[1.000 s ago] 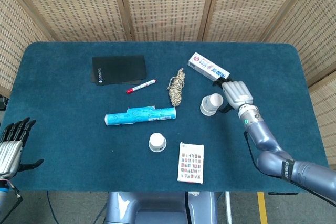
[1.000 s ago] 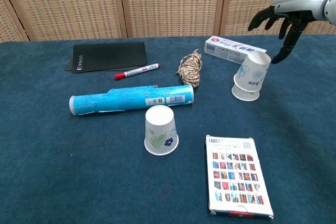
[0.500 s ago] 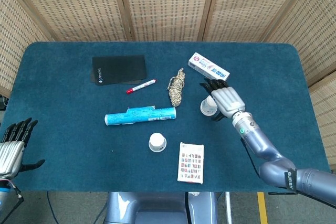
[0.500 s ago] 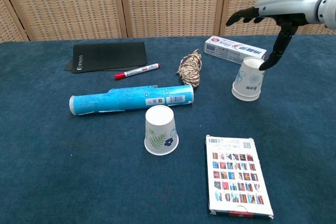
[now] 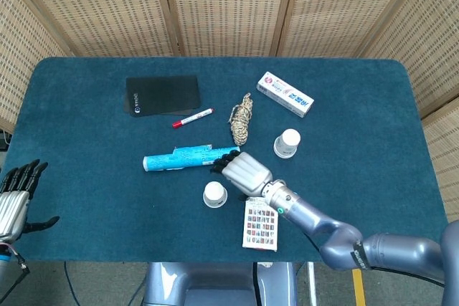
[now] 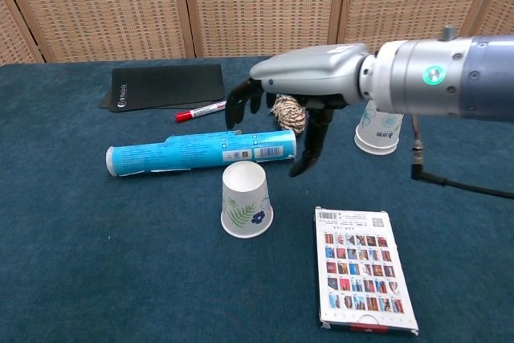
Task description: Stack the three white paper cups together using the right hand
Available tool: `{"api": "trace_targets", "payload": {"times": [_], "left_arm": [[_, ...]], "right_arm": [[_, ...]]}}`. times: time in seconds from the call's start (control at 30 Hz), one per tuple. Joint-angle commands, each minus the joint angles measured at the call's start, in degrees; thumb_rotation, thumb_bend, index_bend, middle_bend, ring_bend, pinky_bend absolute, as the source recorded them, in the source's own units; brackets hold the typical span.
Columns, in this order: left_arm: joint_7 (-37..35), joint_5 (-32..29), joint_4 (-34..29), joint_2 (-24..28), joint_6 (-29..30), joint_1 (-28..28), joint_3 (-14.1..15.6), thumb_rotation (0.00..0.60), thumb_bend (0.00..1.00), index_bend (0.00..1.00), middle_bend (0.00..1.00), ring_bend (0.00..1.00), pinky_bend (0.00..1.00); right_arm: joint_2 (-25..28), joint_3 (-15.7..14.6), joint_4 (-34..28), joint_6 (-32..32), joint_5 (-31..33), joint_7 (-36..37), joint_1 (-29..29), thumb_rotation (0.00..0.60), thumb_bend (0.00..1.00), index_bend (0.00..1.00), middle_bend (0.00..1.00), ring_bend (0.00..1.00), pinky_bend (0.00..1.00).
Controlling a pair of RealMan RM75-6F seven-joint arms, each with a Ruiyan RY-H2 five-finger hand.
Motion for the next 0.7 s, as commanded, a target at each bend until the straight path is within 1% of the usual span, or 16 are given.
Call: {"api": "trace_targets", "payload": {"times": [0.03, 0.27, 0.37, 0.53, 0.7], "left_arm": [[-1.18, -0.05, 0.23, 0.55, -0.04, 0.08, -0.05, 0.6, 0.0, 0.0, 0.0, 0.0, 0.0], [-3.0, 1.06, 0.43, 1.26, -0.04, 0.18, 0.4, 0.6, 0.0, 0.0, 0.0, 0.0, 0.0], [-3.48, 1.39, 0.39, 1.43, -0.03, 0.21, 0.55, 0.6, 0.0, 0.0, 0.0, 0.0, 0.0], [-3.64, 1.75, 0.47, 1.49, 0.1, 0.24, 0.68, 0.6, 0.0, 0.0, 0.0, 0.0, 0.0], [-3.9, 1.9, 0.43, 1.6, 0.31, 0.32, 0.72, 0.6, 0.0, 0.0, 0.0, 0.0, 0.0]], "right_arm": [[-2.65, 0.62, 0.86, 0.25, 2.34, -3.06, 1.96, 0.6, 0.11, 0.32, 0.34, 0.29, 0.31], [-5.48, 0.01, 1.18, 1.72, 10.5, -10.46, 4.38, 0.6, 0.15, 0.34, 0.36, 0.3, 0.31], [-6.65, -0.3, 1.18, 2.97, 12.9, -12.18, 4.88, 0.6, 0.17, 0.35, 0.38, 0.31, 0.32], [-8.59, -0.85, 1.06, 4.33, 15.17, -14.37, 5.88, 0.6, 0.18, 0.36, 0.38, 0.31, 0.32], [-10.36, -1.66, 2.25, 4.78, 17.33, -16.53, 7.09, 0.6, 0.19, 0.37, 0.39, 0.31, 0.32]]}}
